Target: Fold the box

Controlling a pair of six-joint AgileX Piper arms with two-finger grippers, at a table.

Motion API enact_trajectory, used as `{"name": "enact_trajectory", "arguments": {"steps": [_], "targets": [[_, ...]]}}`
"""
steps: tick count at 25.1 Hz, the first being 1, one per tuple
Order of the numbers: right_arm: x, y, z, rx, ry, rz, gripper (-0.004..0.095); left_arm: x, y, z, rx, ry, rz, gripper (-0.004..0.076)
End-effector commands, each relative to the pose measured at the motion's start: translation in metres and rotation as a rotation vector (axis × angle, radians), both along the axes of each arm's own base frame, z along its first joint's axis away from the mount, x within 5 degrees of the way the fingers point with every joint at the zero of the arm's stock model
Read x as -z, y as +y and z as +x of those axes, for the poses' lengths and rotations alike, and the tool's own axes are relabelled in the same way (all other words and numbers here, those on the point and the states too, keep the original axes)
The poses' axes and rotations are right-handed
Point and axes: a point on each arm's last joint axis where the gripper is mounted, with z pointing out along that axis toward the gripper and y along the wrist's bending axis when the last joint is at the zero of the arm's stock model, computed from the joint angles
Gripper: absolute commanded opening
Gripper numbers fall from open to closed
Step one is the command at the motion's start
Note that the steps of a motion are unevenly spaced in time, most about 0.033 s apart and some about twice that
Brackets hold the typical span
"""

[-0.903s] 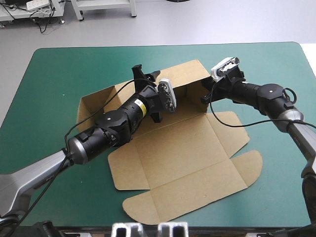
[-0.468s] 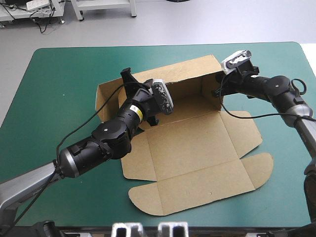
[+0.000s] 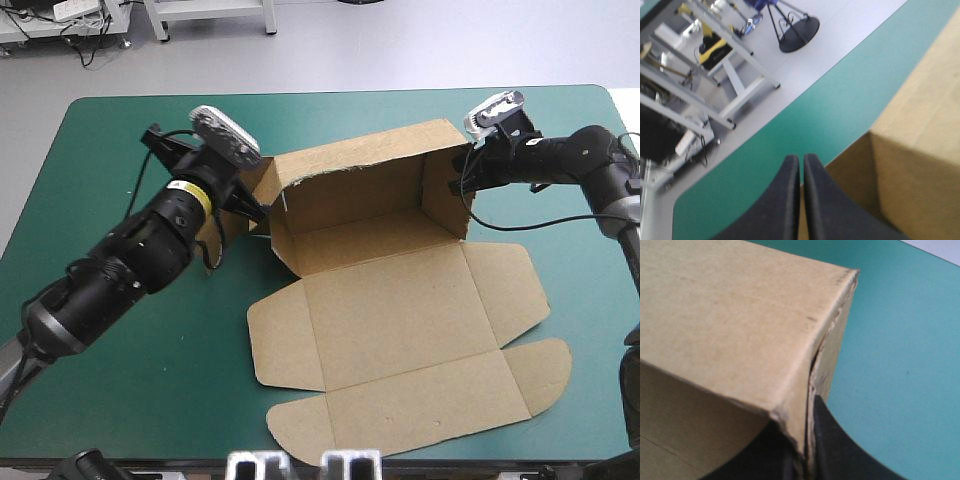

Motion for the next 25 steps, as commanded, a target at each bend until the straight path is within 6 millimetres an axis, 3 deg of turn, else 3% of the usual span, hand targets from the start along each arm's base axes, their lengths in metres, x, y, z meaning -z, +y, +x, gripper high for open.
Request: {"name": "enact_trajectory", "arguments": {"steps": [1, 6, 10, 13, 15, 20, 23, 25], "targets": [[-0.038, -0.006, -0.013, 0.014, 0.0, -0.056, -0.0024, -0.019, 0.036, 0.003, -0.096, 0.026, -0.099, 0.0014], [-0.046, -0.014, -0.021, 0.053, 0.104, -0.15, -0.0024, -0.013, 0.078, 0.018, -0.223, 0.105, -0.203, 0.0013], [-0.033, -0.017, -0.02, 0.055, 0.21, -0.181, -0.0024, -0.013, 0.101, 0.024, -0.271, 0.109, -0.266, 0.0013], [-0.016, -0.015, -0.005, 0.052, 0.252, -0.159, -0.0024, -0.009, 0.117, 0.025, -0.339, 0.146, -0.316, 0.0013], [-0.01, -0.016, 0.005, 0.068, 0.258, -0.148, -0.0024, -0.007, 0.121, 0.027, -0.358, 0.157, -0.329, 0.0013], [0.019, -0.014, 0.053, 0.088, 0.373, -0.098, -0.0017, 0.013, 0.119, 0.043, -0.379, 0.259, -0.356, 0.0013], [0.022, -0.01, 0.062, 0.052, 0.379, -0.058, 0.0066, 0.023, 0.118, 0.048, -0.391, 0.317, -0.36, 0.0013], [0.02, -0.008, 0.063, 0.016, 0.36, -0.048, 0.0192, 0.026, 0.118, 0.048, -0.391, 0.322, -0.356, 0.0013]]}}
